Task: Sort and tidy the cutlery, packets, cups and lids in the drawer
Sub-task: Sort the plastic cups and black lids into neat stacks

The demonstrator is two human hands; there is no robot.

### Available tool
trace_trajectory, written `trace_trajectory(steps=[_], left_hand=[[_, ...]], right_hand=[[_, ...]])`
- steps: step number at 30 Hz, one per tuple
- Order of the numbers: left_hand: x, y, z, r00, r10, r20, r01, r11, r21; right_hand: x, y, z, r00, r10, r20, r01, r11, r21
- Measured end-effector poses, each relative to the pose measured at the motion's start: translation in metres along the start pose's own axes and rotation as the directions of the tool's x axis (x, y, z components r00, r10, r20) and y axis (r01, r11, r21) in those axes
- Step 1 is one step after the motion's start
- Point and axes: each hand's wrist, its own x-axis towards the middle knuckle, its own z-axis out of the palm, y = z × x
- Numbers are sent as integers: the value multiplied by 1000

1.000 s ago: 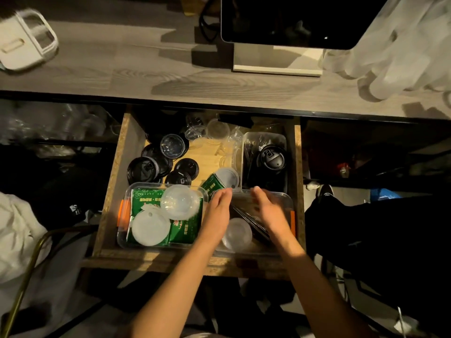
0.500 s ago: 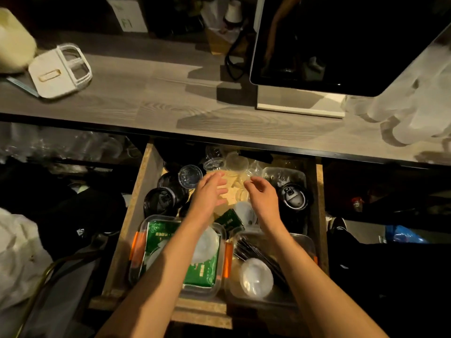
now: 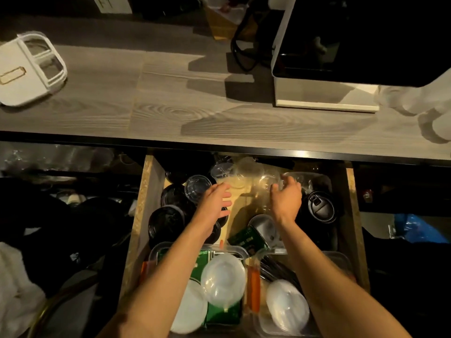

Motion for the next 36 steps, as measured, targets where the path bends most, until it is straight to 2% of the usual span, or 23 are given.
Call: trace_trajectory(steps=[3,6,13,16,19,21,23,26,29,31,33,34,36], left_hand=[[-1,-3,-1,999,-1,33,1,1000,7],[-6,-2,-1,998,-2,56,3,1000,-17],[-32,-3,-10,969,130,212,-101,984,-145],[-35,-8,-18,978,162,129,-142,979,-148],[-30,-12,-32,995,98,5,-94,961,-260],[-27,-14,-42,998,47,-35,-56,948,-314],[-25,-17,-50,998,18,-54,-35,945,-324],[-20,-24,-60,996,-12,-92,-19,944,-331],[-14,-31,-68,992,-26,-122,-15,948,-317],[-11,-34,-71,992,-33,-123,-8,948,-318],[-9,-36,-73,992,-40,-116,0,945,-327],[-8,-36,-74,993,-42,-111,3,943,-332],[-7,-37,-76,994,-40,-98,5,943,-332]], right_hand=[[-22,-3,-12,997,61,-45,-52,982,182],[-52,-8,-17,993,89,73,-110,918,381],[-98,-28,-12,969,-12,248,-92,910,405],[-98,-37,-8,918,-79,389,-128,869,478],[-94,-41,-4,853,-79,516,-253,802,541],[-86,-34,4,874,-37,485,-256,814,522],[-75,-21,14,919,3,395,-209,853,479],[-57,-4,29,950,-7,312,-96,945,312],[-49,-2,45,916,-109,386,92,994,61],[-45,-3,57,867,-191,461,249,966,-67],[-42,-4,67,807,-238,540,401,893,-205],[-41,-4,70,793,-247,557,448,856,-259],[-42,-5,72,803,-247,543,445,853,-271]])
